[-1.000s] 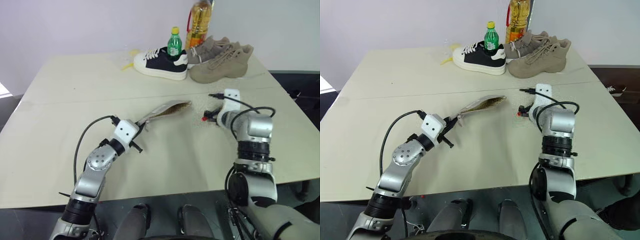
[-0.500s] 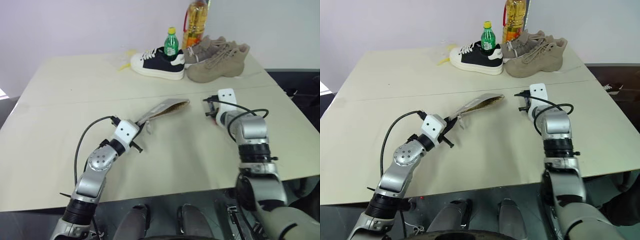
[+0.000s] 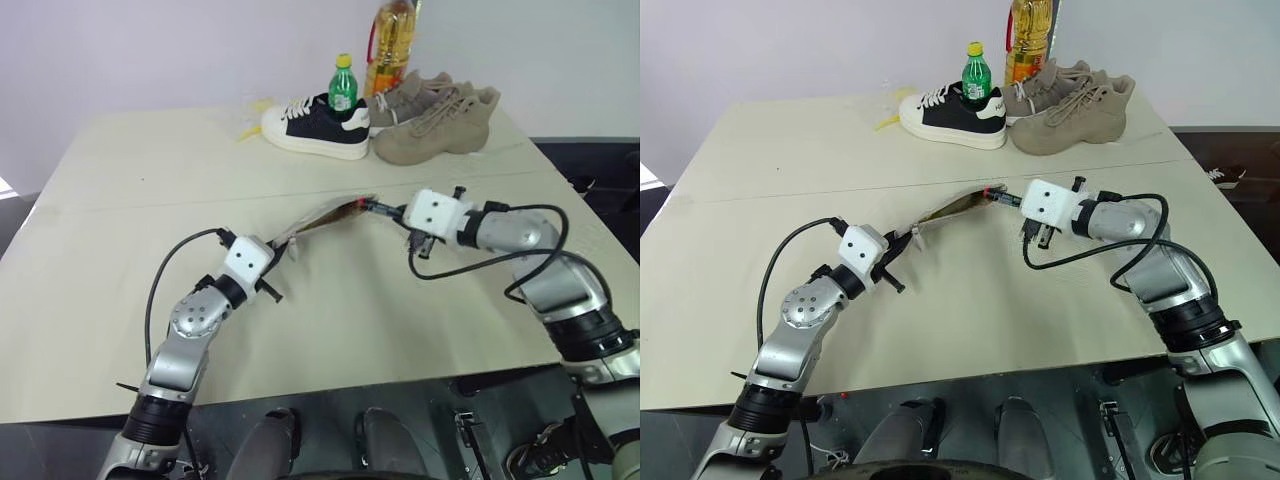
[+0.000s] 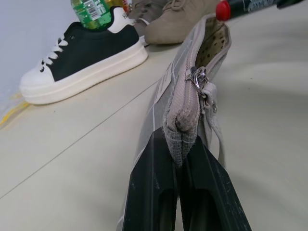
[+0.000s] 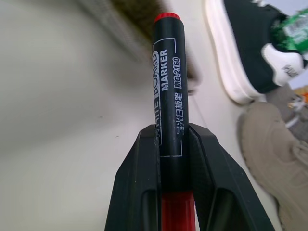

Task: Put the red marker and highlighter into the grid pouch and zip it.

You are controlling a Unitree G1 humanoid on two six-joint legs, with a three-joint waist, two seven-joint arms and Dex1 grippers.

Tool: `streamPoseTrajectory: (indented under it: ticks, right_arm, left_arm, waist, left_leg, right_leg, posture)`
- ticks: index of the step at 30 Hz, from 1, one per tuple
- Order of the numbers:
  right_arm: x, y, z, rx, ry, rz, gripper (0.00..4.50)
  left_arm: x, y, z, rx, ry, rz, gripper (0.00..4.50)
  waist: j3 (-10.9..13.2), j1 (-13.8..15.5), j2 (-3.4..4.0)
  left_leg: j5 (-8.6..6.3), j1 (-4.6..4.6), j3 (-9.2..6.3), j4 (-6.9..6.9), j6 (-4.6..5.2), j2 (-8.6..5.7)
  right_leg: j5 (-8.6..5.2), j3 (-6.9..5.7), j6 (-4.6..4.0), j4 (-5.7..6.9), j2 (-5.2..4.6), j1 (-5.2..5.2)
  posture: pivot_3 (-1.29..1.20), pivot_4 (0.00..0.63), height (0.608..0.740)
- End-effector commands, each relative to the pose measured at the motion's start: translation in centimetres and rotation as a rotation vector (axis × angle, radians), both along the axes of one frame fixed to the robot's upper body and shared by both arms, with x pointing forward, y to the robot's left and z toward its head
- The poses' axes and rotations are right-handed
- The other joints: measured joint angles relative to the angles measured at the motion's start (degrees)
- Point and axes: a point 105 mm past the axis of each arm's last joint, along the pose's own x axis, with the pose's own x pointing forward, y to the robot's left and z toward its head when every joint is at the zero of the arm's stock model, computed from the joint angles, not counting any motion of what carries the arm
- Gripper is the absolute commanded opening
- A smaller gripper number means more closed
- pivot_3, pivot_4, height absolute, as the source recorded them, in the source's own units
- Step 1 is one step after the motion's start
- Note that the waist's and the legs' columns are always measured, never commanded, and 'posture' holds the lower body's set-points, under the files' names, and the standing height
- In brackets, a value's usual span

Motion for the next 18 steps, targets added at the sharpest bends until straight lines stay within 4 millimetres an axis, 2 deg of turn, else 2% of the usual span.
streamPoseTrajectory:
  ticks: [1, 8, 12, 18]
  right_arm:
    - [0.0, 0.6, 1.6, -0.030, -0.075, 0.040, 0.29]
    - [0.0, 0.9, 0.5, -0.224, -0.149, 0.124, 0.29]
    - [-1.0, 2.6, 0.5, -0.425, -0.288, 0.297, 0.29]
    - [-1.4, 4.8, 1.0, -0.406, -0.357, 0.385, 0.29]
  left_arm:
    - [-0.2, -0.7, 1.7, -0.023, -0.057, -0.044, 0.00]
    - [-1.1, -1.6, 1.7, -0.002, -0.055, -0.121, 0.00]
    - [-1.7, -2.7, 1.4, 0.051, -0.038, -0.207, 0.00]
    - [-1.9, -3.1, 1.5, 0.046, -0.027, -0.240, 0.00]
  waist:
    - [0.00, 0.06, 0.00]
    - [0.00, 0.10, 0.00]
    - [0.00, 0.07, 0.01]
    - [0.00, 0.02, 0.00]
  left_leg:
    - [0.00, 0.00, -0.01, 0.00, 0.00, 0.00]
    - [0.00, 0.00, 0.00, -0.01, 0.00, -0.01]
    - [0.00, 0.00, 0.01, -0.01, 0.00, -0.01]
    - [0.00, 0.00, -0.01, -0.02, -0.01, 0.00]
  right_leg:
    - [0.00, 0.00, 0.00, 0.00, 0.00, 0.00]
    - [0.00, 0.00, 0.00, -0.01, -0.01, 0.00]
    - [0.00, 0.00, 0.00, -0.01, 0.00, 0.00]
    - [0.00, 0.00, 0.00, 0.00, 0.02, -0.01]
  posture:
    - [0.00, 0.150, 0.740]
    - [0.00, 0.150, 0.740]
    - [0.00, 0.150, 0.740]
    - [0.00, 0.150, 0.740]
